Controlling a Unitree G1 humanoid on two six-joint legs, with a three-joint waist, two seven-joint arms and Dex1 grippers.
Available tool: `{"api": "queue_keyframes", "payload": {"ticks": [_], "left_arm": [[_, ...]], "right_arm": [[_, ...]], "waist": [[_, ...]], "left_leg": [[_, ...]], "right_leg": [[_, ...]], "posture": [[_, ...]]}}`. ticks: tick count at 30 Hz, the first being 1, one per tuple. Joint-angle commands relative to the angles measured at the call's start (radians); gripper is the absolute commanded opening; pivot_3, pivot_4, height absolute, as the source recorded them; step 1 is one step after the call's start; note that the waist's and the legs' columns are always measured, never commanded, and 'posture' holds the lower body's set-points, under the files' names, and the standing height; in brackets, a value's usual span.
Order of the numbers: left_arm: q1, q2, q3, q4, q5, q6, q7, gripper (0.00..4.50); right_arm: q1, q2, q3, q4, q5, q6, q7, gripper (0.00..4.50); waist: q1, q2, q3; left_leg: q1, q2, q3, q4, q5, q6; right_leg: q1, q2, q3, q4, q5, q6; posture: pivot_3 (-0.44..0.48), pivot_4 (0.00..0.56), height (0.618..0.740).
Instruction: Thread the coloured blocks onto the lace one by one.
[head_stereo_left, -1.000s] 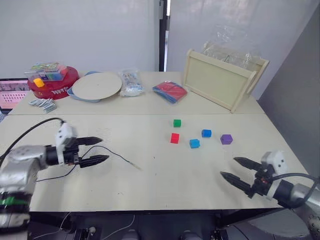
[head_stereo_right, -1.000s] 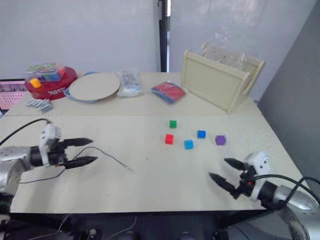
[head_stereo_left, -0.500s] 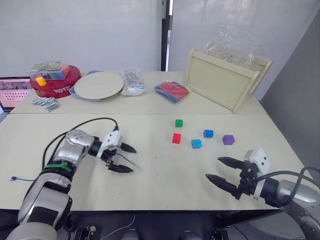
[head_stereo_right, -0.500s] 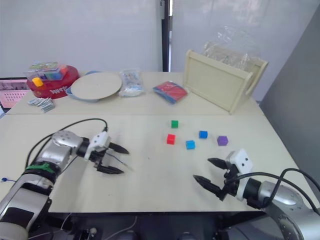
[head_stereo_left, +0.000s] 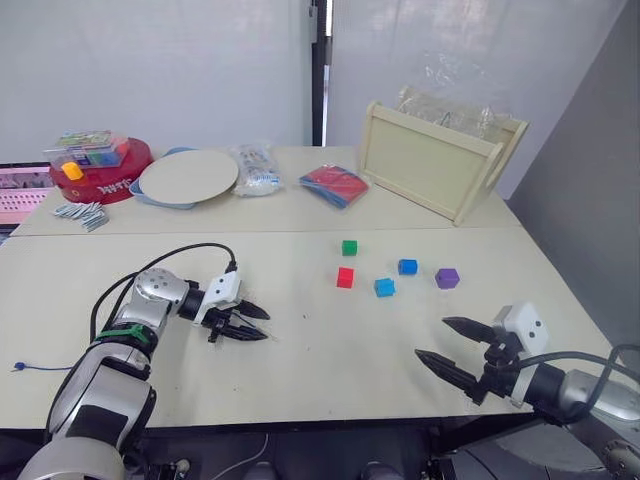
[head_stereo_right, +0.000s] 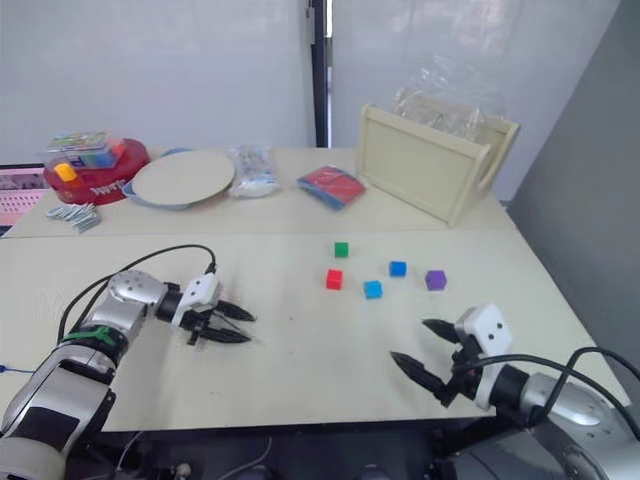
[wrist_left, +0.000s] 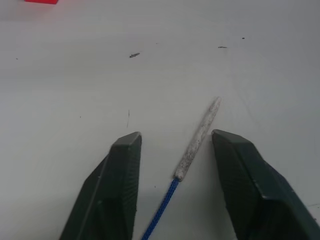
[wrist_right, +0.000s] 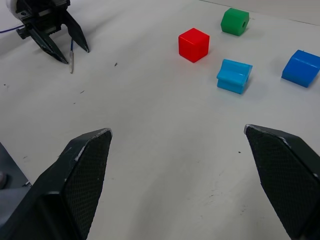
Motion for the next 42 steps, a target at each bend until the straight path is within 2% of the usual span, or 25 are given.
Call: {"api": "queue_keyframes", "payload": {"ticks": [1, 3, 8, 12, 18, 28, 34, 42], "left_arm": [[0.064, 0.03, -0.077, 0.041, 0.058, 0.009, -0.021, 0.66], [0.07, 0.032, -0.08, 0.03, 0.051, 0.014, -0.021, 0.04], [0.082, 0.026, -0.072, -0.018, 0.001, 0.05, -0.021, 0.04], [0.091, 0.013, -0.041, -0.134, -0.072, 0.126, -0.021, 0.04], [0.103, 0.068, -0.013, -0.319, -0.128, 0.285, -0.021, 0.04], [0.155, 0.191, 0.034, -0.665, -0.056, 0.614, 0.003, 0.04], [0.196, 0.231, 0.07, -0.827, -0.03, 0.737, 0.029, 0.04], [0.275, 0.256, 0.093, -0.901, 0.016, 0.718, 0.05, 0.04]], "right_arm": [[-0.024, -0.006, -0.019, -0.017, 0.008, -0.017, -0.003, 4.5], [-0.036, -0.006, -0.012, -0.009, 0.003, -0.017, -0.004, 4.5], [-0.058, -0.004, 0.002, 0.004, -0.01, -0.016, -0.005, 4.5], [-0.07, 0.004, 0.017, 0.016, -0.021, -0.019, -0.012, 4.5], [-0.061, 0.05, 0.008, 0.035, -0.066, -0.026, -0.088, 4.5], [-0.117, 0.276, 0.078, 0.142, -0.323, -0.041, -0.456, 4.5], [-0.227, 0.371, 0.134, 0.209, -0.424, -0.073, -0.56, 4.5], [-0.403, 0.421, 0.159, 0.439, -0.508, -0.128, -0.61, 4.5]], "waist": [[0.0, 0.001, 0.0], [-0.001, 0.002, -0.001], [0.001, 0.002, -0.001], [0.006, 0.002, -0.001], [0.013, 0.001, -0.001], [0.008, 0.002, 0.0], [0.005, 0.002, 0.0], [0.005, 0.002, 0.001]], "left_leg": [[0.0, 0.0, 0.0, 0.0, 0.0, 0.0], [0.001, 0.0, 0.0, 0.0, 0.0, 0.0], [0.005, 0.0, 0.0, -0.001, -0.001, 0.001], [0.005, 0.0, 0.0, -0.001, -0.001, 0.001], [0.003, 0.0, 0.0, 0.0, -0.001, 0.001], [0.002, 0.0, -0.001, -0.001, -0.001, 0.001], [-0.004, 0.0, 0.0, -0.001, 0.0, 0.0], [-0.005, 0.0, 0.0, -0.001, 0.0, 0.0]], "right_leg": [[0.0, 0.0, 0.0, 0.0, 0.0, 0.0], [0.001, 0.0, 0.0, 0.0, 0.0, 0.0], [0.007, 0.0, 0.0, -0.003, 0.0, 0.001], [0.007, 0.0, 0.0, -0.003, 0.0, 0.001], [0.007, -0.001, -0.001, -0.004, -0.001, 0.001], [0.005, 0.0, -0.001, -0.003, -0.001, 0.001], [-0.004, 0.0, 0.0, 0.0, 0.0, 0.001], [-0.006, 0.0, 0.001, 0.0, 0.0, 0.001]], "posture": [[0.0, 0.15, 0.74], [0.0, 0.15, 0.74], [0.0, 0.15, 0.74], [0.0, 0.15, 0.74], [0.0, 0.15, 0.74], [0.0, 0.15, 0.74], [0.0, 0.15, 0.74], [0.0, 0.15, 0.74]]}}
